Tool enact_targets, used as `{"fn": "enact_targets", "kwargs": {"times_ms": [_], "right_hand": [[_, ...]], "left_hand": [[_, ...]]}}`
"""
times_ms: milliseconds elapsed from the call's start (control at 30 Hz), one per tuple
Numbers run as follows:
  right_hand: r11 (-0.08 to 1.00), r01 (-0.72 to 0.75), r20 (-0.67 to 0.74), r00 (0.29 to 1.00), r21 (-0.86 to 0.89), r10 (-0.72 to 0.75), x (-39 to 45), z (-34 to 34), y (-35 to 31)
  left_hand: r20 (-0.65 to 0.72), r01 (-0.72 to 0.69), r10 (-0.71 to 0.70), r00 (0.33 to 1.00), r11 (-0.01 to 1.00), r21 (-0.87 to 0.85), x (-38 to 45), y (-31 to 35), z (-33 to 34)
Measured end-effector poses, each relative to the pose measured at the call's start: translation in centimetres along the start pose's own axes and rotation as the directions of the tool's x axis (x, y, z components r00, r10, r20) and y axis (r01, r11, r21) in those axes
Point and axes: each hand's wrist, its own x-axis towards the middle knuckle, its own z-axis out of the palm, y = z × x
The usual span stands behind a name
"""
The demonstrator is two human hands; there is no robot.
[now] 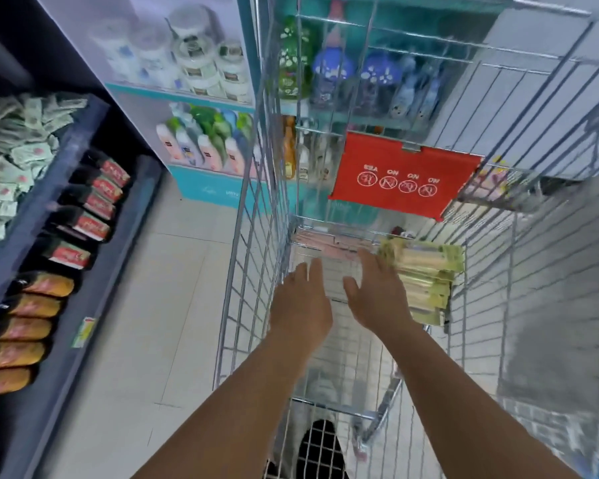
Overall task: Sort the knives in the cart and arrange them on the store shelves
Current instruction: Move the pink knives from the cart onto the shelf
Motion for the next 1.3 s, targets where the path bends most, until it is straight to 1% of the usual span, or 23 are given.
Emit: {"fn": "enact_targets", "kwargs": {"times_ms": [100, 200, 333, 467, 533, 667, 733, 767, 833, 867, 933, 1033, 1100, 1133, 1233, 1300], "right_hand": [[0.997, 0.023, 0.053, 0.998, -0.072, -0.019, 4.7, 1.8, 1.7], [0.989, 0.032, 0.111, 0.994, -0.143, -0.016, 9.0, 4.0, 3.1], [0.993, 0.018, 0.202, 0.979, -0.115, 0.006, 13.8, 7.1, 4.9], [0.994, -0.003, 0.25, 0.968, -0.107, 0.03, 17.1, 9.9, 6.5], [0.991, -0.012, 0.245, 0.969, -0.133, 0.044, 18.0, 11.1, 7.1], [0.98, 0.009, 0.12, 0.993, -0.2, 0.016, 18.6, 13.1, 8.0], [0.976, 0.005, 0.124, 0.992, -0.217, 0.023, 18.4, 13.3, 7.9], [0.97, 0.032, 0.114, 0.993, -0.242, -0.004, 18.1, 13.4, 7.7], [0.943, 0.146, 0.033, 0.989, -0.298, -0.143, 17.3, 13.6, 7.3], [0.939, 0.186, -0.008, 0.98, -0.288, -0.197, 16.8, 13.6, 7.0], [0.961, 0.176, 0.027, 0.984, -0.215, -0.174, 16.2, 13.9, 6.7], [0.984, 0.089, -0.02, 0.995, -0.151, -0.094, 17.0, 14.2, 7.2], [0.991, 0.032, 0.065, 0.998, -0.129, -0.024, 17.8, 14.0, 7.4], [0.99, 0.029, 0.094, 0.995, -0.14, -0.016, 18.0, 14.0, 7.5], [0.971, 0.108, 0.07, 0.993, -0.212, -0.095, 17.5, 14.0, 7.4], [0.962, 0.152, 0.072, 0.988, -0.227, -0.139, 17.0, 14.0, 7.1]], "left_hand": [[0.004, 0.015, -0.015, 1.0, 0.999, 0.035, 4.7, 0.1, 2.3], [0.034, 0.0, -0.004, 0.999, 0.993, 0.116, 9.0, -0.1, 4.9], [0.132, 0.03, -0.046, 0.99, 0.992, 0.125, 13.3, -0.9, 8.0], [0.181, -0.011, -0.017, 0.983, 0.988, 0.151, 16.6, -1.6, 10.1], [0.188, -0.023, -0.008, 0.982, 0.986, 0.163, 18.0, -1.8, 10.9], [0.203, -0.034, -0.006, 0.979, 0.981, 0.191, 19.4, -2.1, 12.1], [0.175, -0.029, -0.004, 0.985, 0.982, 0.186, 19.3, -2.3, 12.6], [0.149, -0.023, -0.002, 0.989, 0.985, 0.169, 19.1, -2.5, 12.9], [0.103, -0.018, 0.006, 0.995, 0.992, 0.122, 18.6, -3.0, 13.4], [0.093, -0.021, 0.011, 0.996, 0.994, 0.104, 18.3, -3.2, 13.7], [0.069, -0.016, 0.011, 0.998, 0.997, 0.071, 17.7, -3.7, 14.2], [0.022, 0.067, -0.067, 0.997, 0.998, 0.017, 17.1, -3.9, 14.5], [-0.031, 0.119, -0.12, 0.992, 0.993, -0.01, 17.0, -3.8, 14.4], [-0.054, 0.137, -0.139, 0.989, 0.99, -0.034, 17.1, -3.7, 14.4], [-0.085, 0.188, -0.196, 0.977, 0.978, -0.096, 17.4, -3.5, 14.4], [-0.099, 0.197, -0.207, 0.973, 0.975, -0.101, 17.5, -3.4, 14.5]]}}
